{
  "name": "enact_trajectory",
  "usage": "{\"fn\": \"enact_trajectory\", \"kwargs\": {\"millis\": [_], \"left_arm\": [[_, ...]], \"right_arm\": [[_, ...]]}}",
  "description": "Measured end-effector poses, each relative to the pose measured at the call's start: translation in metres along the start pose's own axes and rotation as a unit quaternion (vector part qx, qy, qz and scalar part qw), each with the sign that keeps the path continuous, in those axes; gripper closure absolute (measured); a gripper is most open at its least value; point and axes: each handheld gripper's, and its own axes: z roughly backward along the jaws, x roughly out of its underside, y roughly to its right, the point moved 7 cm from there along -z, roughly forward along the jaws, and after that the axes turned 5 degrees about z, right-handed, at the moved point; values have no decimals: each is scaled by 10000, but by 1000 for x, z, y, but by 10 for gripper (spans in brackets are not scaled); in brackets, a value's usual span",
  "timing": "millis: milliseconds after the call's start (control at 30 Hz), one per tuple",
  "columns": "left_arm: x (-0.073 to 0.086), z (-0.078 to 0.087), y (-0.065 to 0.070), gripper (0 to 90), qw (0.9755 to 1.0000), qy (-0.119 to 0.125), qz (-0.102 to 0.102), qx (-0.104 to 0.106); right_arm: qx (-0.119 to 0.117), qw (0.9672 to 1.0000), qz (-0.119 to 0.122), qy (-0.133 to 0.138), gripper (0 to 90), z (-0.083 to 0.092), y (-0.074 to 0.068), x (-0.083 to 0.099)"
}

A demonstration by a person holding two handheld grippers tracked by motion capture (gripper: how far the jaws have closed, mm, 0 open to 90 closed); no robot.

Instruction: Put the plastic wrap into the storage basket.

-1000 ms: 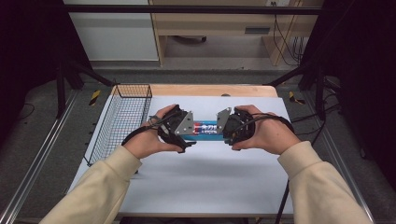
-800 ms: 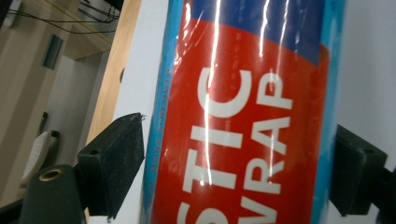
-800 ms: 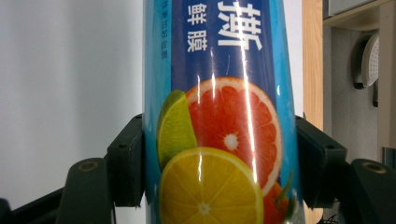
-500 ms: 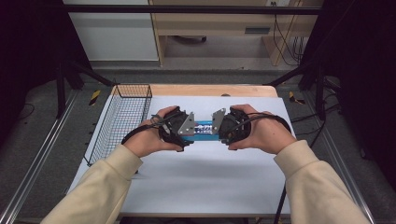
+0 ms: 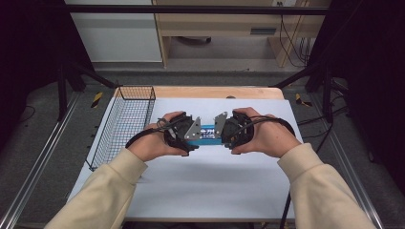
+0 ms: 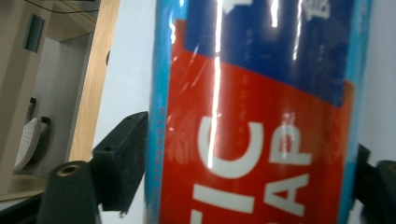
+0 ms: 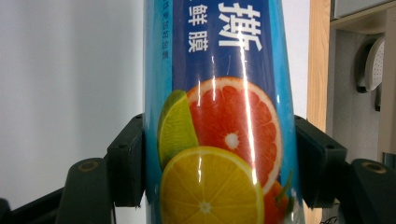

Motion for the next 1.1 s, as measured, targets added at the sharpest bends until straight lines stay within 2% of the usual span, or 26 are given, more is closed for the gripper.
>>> {"fn": "enact_trajectory", "kwargs": {"millis": [133,467,667,867,900,967,1033,1100], "left_arm": [[-1,0,1,297,10000,-28,-36,24],[0,1,3,306,10000,-21,-55,49],[0,3,4,309,9999,16,-102,-20],[4,4,10,311,9998,21,-99,-155],[6,5,11,311,9998,-16,-100,-166],[9,5,11,311,9998,-58,-105,-179],[13,6,11,310,9996,-117,-126,-215],[16,7,11,311,9996,-161,-79,-215]], "right_arm": [[9,10000,-15,0,317,-1,0,0],[-32,10000,-30,69,317,-2,0,0],[-49,9999,-50,121,316,-2,-1,1],[-36,9998,64,160,314,-6,-5,-1],[-13,9998,111,173,301,-7,-6,-1],[67,9999,128,79,175,-9,-5,1],[254,9995,143,74,112,-9,-2,5],[299,9995,68,-2,60,-8,0,14]]}}
